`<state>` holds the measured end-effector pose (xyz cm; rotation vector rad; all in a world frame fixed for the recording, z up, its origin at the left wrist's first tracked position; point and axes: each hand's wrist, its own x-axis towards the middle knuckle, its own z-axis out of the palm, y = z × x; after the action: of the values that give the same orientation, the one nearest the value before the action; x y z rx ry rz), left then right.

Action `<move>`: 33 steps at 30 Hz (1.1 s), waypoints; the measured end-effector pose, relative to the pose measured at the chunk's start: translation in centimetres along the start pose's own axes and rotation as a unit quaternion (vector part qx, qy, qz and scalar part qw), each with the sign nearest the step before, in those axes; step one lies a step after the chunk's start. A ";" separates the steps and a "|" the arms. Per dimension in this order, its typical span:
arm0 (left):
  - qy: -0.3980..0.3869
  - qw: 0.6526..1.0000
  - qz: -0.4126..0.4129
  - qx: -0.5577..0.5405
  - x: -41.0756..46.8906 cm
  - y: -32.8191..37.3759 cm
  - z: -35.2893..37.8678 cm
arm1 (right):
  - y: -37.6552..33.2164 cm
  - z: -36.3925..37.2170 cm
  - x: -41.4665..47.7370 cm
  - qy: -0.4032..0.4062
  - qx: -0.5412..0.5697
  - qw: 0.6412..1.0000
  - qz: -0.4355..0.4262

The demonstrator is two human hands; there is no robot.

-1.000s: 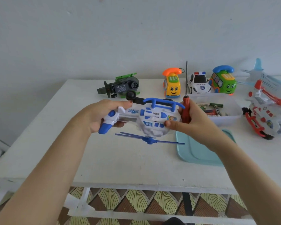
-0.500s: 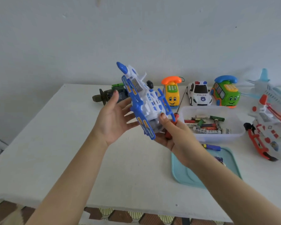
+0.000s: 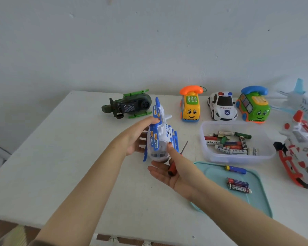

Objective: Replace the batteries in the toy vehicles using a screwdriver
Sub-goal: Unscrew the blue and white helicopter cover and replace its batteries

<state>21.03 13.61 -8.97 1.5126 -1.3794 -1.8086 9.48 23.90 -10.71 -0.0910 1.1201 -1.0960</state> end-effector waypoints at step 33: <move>0.045 0.998 -0.032 0.025 1.3 1.0 1.1 | -4.9 -2.4 0.2 0.055 -0.384 0.895 -0.220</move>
<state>19.36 12.59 -8.84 1.6615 -1.3569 -1.7320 4.47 22.35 -9.29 -0.9562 1.6363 -0.9910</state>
